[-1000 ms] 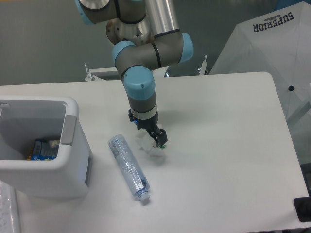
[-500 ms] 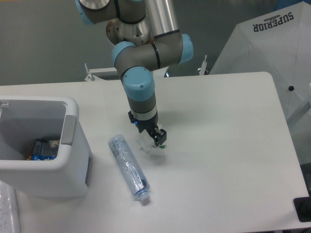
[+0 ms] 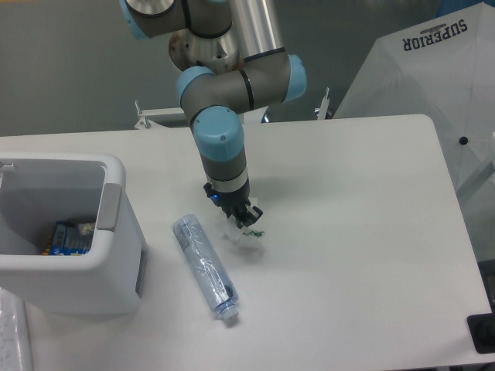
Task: Place the trash in the trash can
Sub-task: 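Close the gripper on the crumpled white wrapper, then lift the wrapper and carry it over the white bin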
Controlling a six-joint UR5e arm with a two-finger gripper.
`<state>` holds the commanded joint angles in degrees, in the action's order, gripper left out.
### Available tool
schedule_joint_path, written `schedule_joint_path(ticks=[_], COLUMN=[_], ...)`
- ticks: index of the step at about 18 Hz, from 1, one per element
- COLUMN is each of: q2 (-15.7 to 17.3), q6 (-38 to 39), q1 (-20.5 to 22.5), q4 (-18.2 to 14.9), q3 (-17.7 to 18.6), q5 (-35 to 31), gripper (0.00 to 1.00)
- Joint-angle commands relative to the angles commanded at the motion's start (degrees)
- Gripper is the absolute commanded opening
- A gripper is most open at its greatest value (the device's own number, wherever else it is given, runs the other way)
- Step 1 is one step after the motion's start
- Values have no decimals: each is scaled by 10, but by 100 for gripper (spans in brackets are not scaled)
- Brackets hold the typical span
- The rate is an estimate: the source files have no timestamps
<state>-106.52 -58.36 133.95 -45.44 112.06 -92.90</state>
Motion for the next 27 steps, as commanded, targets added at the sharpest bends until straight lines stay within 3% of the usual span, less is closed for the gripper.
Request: schedule_joint_path(ticks=[7, 10, 12, 16, 20, 24, 27], q2=[5, 35, 68, 119, 161, 172, 173], q6=[3, 2, 0, -4, -4, 11, 97], q1=[4, 8, 25, 70, 121, 144, 149], q4=[-6, -12, -35, -74, -76, -76, -73], q3=[-11, -7, -1, -8, -12, -45, -78], q5=[15, 18, 35, 126, 240, 327, 387], gripper=[7, 7, 7, 8, 9, 9, 9])
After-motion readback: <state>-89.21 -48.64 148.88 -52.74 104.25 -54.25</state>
